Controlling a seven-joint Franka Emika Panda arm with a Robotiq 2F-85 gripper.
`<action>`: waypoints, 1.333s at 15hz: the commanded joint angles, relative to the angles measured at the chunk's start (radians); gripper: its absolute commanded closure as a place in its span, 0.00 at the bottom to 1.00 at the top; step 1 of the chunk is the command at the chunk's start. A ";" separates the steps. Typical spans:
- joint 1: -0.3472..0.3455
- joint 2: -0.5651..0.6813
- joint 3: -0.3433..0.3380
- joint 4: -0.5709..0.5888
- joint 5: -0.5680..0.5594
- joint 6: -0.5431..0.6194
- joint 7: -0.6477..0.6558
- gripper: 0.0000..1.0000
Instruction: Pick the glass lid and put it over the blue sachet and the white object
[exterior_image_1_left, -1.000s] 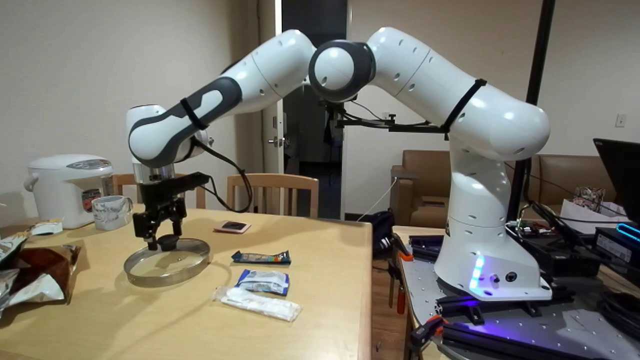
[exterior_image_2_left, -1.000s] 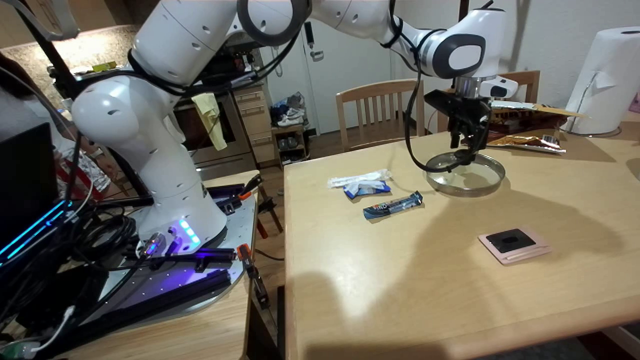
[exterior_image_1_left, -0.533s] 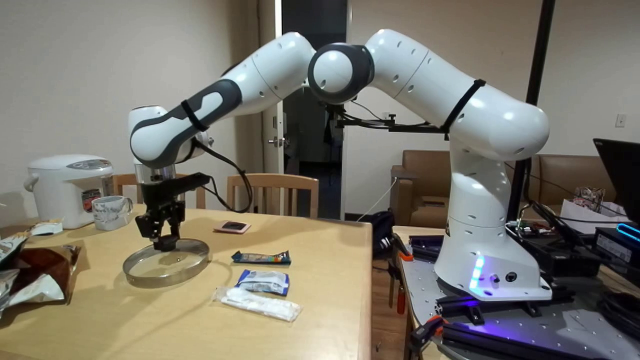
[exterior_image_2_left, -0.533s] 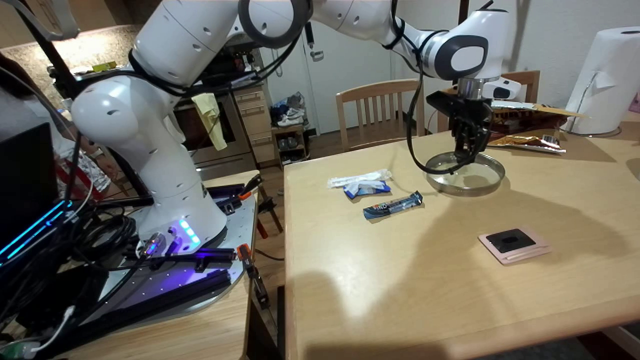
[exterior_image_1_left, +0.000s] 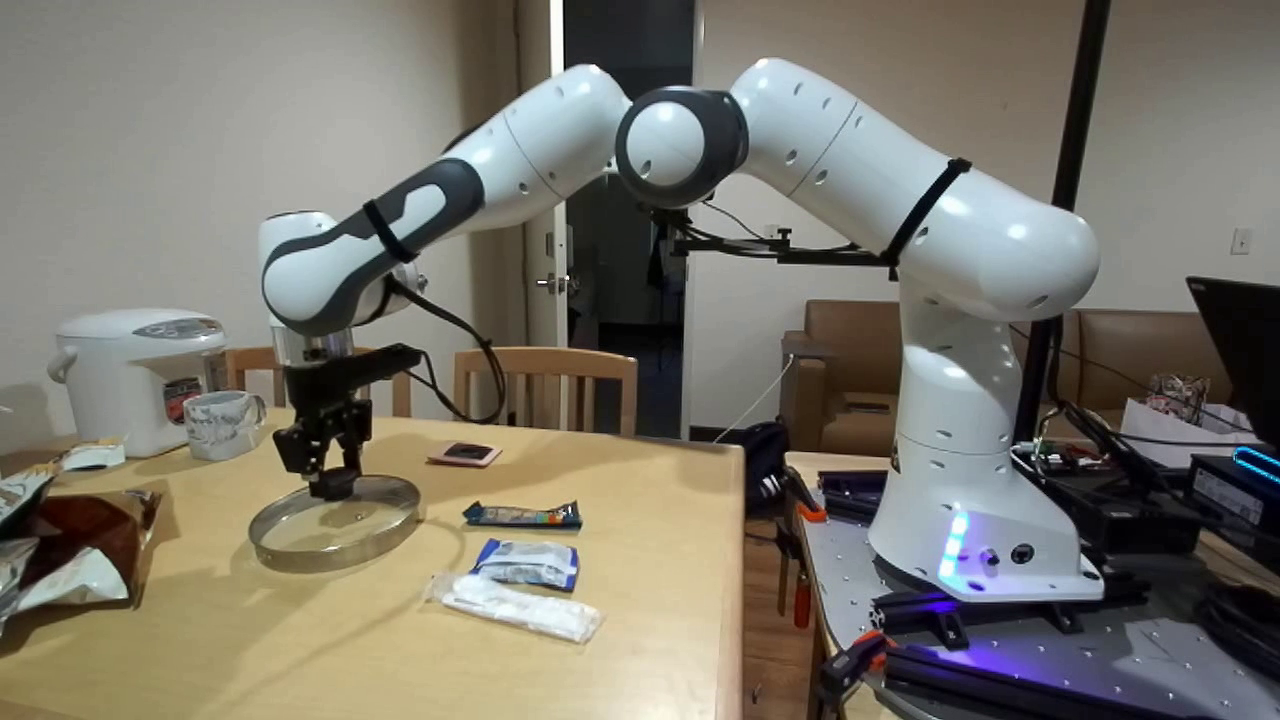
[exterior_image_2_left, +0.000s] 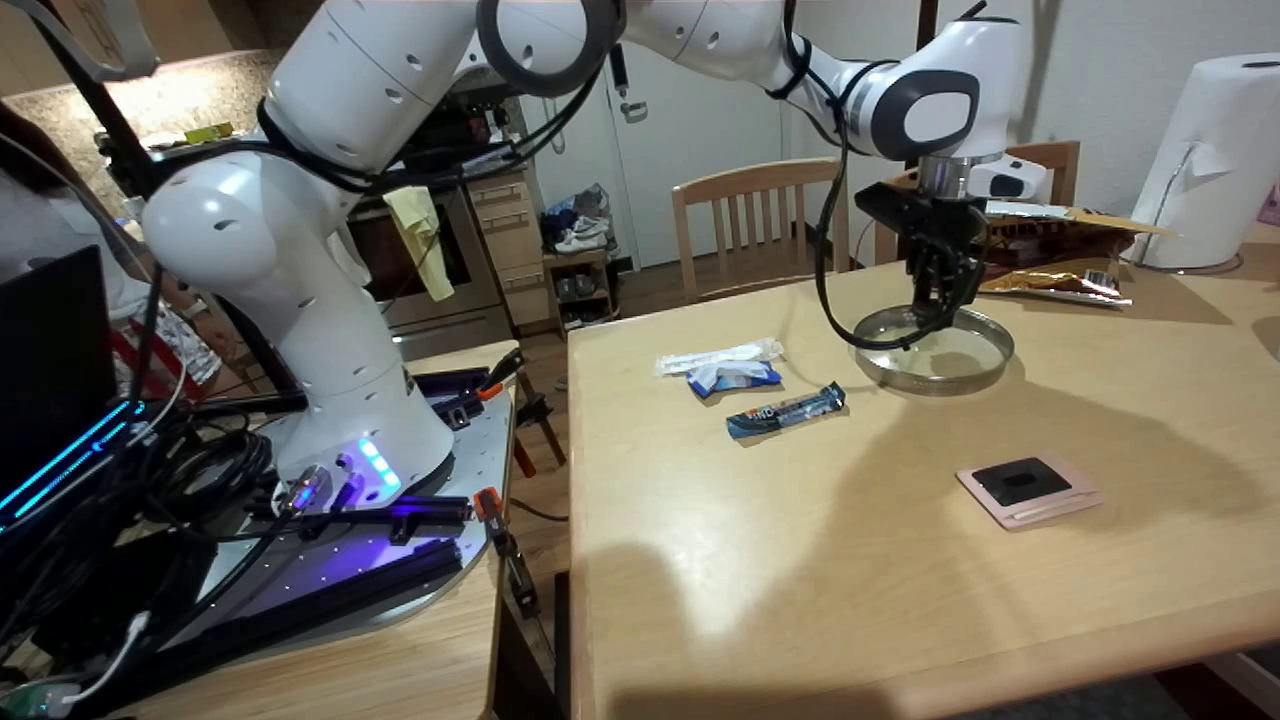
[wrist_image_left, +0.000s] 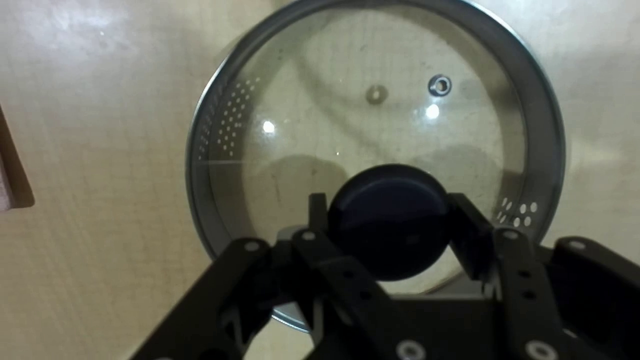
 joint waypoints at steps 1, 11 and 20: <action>0.001 -0.036 -0.009 -0.016 -0.011 0.011 0.035 0.66; 0.031 -0.171 -0.024 -0.093 -0.015 0.095 0.120 0.66; 0.081 -0.340 -0.074 -0.404 -0.028 0.234 0.269 0.66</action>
